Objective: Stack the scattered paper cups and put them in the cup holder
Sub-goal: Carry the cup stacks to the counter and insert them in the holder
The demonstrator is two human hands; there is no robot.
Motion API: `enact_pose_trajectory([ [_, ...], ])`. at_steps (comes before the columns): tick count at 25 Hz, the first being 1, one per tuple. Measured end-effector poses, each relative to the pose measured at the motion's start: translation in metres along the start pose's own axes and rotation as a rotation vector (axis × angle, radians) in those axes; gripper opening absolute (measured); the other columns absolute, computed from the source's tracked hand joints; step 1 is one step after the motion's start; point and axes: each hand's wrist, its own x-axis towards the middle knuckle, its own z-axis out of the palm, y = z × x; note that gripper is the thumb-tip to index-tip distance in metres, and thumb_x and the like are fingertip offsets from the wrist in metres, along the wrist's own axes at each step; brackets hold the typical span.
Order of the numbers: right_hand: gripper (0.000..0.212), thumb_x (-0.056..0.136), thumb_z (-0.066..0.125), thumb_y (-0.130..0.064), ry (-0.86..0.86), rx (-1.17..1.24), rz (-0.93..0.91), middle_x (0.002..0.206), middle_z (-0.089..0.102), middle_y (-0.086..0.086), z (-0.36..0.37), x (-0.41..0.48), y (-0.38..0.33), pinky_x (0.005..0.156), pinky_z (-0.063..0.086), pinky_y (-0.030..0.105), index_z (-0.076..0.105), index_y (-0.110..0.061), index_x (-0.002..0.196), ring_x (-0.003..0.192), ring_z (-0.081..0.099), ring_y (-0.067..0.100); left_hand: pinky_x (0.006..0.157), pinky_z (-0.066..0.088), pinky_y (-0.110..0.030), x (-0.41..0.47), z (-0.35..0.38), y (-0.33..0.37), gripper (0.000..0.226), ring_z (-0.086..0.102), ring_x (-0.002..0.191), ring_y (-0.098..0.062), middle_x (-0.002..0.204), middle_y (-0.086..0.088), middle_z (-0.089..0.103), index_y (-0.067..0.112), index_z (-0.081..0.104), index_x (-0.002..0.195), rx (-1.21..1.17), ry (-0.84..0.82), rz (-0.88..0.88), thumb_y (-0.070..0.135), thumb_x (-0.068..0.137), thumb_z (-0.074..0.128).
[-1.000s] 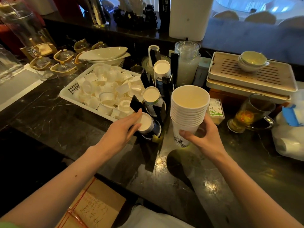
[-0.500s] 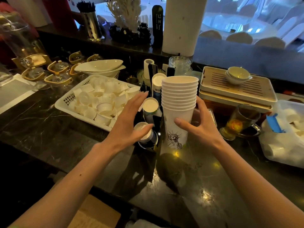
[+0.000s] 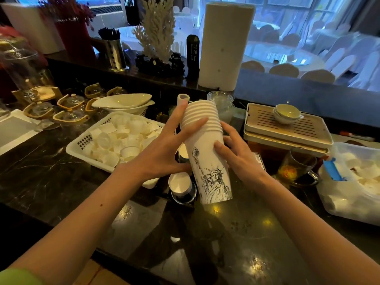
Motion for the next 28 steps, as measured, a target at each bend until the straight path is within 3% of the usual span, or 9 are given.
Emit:
enact_pose_trajectory([
  [3,0.052,0.098,0.043,-0.048,-0.02,0.057,0.041,0.131,0.059,-0.002,0.007,0.007,0.003,0.075,0.06,0.03,0.032,-0.036,0.148,0.105,0.067,0.01,0.118,0.026,-0.052,-0.001,0.001,-0.012,0.099,0.004,0.151,-0.02,0.163,-0.007,0.003,0.034,0.028,0.15,-0.073,0.01,-0.077,0.049,0.067,0.081],
  [6,0.042,0.105,0.034,-0.033,-0.051,0.201,0.131,0.135,0.059,-0.006,0.003,0.019,0.003,0.091,0.057,0.046,0.039,-0.038,0.146,0.113,0.064,0.025,0.115,0.033,-0.035,-0.003,0.001,-0.02,0.104,0.019,0.146,-0.003,0.158,0.003,0.023,0.032,0.028,0.15,-0.224,0.064,-0.178,0.043,0.064,0.085],
  [8,0.048,0.101,0.039,-0.013,-0.041,0.173,0.123,0.136,0.057,-0.006,-0.004,0.025,0.0,0.089,0.058,0.039,0.043,-0.032,0.145,0.115,0.062,0.023,0.106,0.039,-0.019,-0.001,0.001,-0.022,0.104,0.031,0.139,0.003,0.153,0.011,0.033,0.031,0.029,0.15,-0.349,0.094,-0.233,0.033,0.064,0.088],
  [10,0.057,0.096,0.052,-0.002,-0.051,-0.026,0.035,0.14,0.053,-0.005,-0.01,0.031,-0.001,0.087,0.056,0.028,0.042,-0.028,0.145,0.116,0.061,0.008,0.096,0.042,-0.009,0.002,0.0,-0.02,0.1,0.042,0.127,0.01,0.144,0.019,0.042,0.038,0.034,0.146,-0.457,0.113,-0.32,0.035,0.062,0.088],
  [13,0.067,0.089,0.071,-0.022,-0.072,-0.267,-0.041,0.147,0.046,-0.004,-0.012,0.045,0.002,0.106,0.046,0.042,0.038,-0.031,0.147,0.133,0.047,0.01,0.087,0.049,-0.011,0.008,-0.002,-0.021,0.084,0.053,0.119,0.003,0.133,0.019,0.053,0.045,0.043,0.133,-0.628,0.135,-0.435,0.05,0.059,0.081],
  [18,0.071,0.087,0.071,-0.036,-0.051,-0.266,-0.058,0.142,0.052,-0.005,-0.001,0.063,0.003,0.106,0.045,0.051,0.034,-0.035,0.147,0.134,0.047,0.019,0.081,0.052,-0.014,0.017,-0.005,-0.029,0.094,0.06,0.114,0.0,0.131,0.015,0.06,0.038,0.037,0.143,-0.683,0.076,-0.484,0.075,0.062,0.067],
  [20,0.07,0.087,0.07,-0.034,-0.042,-0.262,-0.05,0.14,0.054,-0.002,0.001,0.064,0.007,0.105,0.047,0.049,0.034,-0.035,0.147,0.132,0.049,0.02,0.082,0.051,-0.014,0.017,-0.003,-0.03,0.092,0.059,0.115,0.002,0.131,0.019,0.058,0.04,0.034,0.143,-0.672,0.056,-0.486,0.076,0.064,0.064],
  [24,0.069,0.088,0.07,-0.028,-0.032,-0.248,-0.03,0.137,0.056,-0.002,0.006,0.059,0.014,0.098,0.049,0.032,0.034,-0.032,0.147,0.13,0.051,0.022,0.098,0.05,-0.033,0.01,0.005,-0.036,0.086,0.052,0.126,-0.012,0.138,0.015,0.051,0.044,0.037,0.14,-0.618,0.078,-0.504,0.078,0.065,0.063],
  [28,0.069,0.087,0.071,-0.026,-0.043,-0.268,-0.069,0.133,0.058,-0.003,0.009,0.049,0.021,0.099,0.05,0.034,0.037,-0.031,0.146,0.128,0.053,0.017,0.083,0.052,-0.013,-0.004,0.012,-0.035,0.089,0.054,0.11,0.013,0.129,0.02,0.056,0.041,0.045,0.136,-0.642,0.123,-0.506,0.08,0.059,0.065],
])
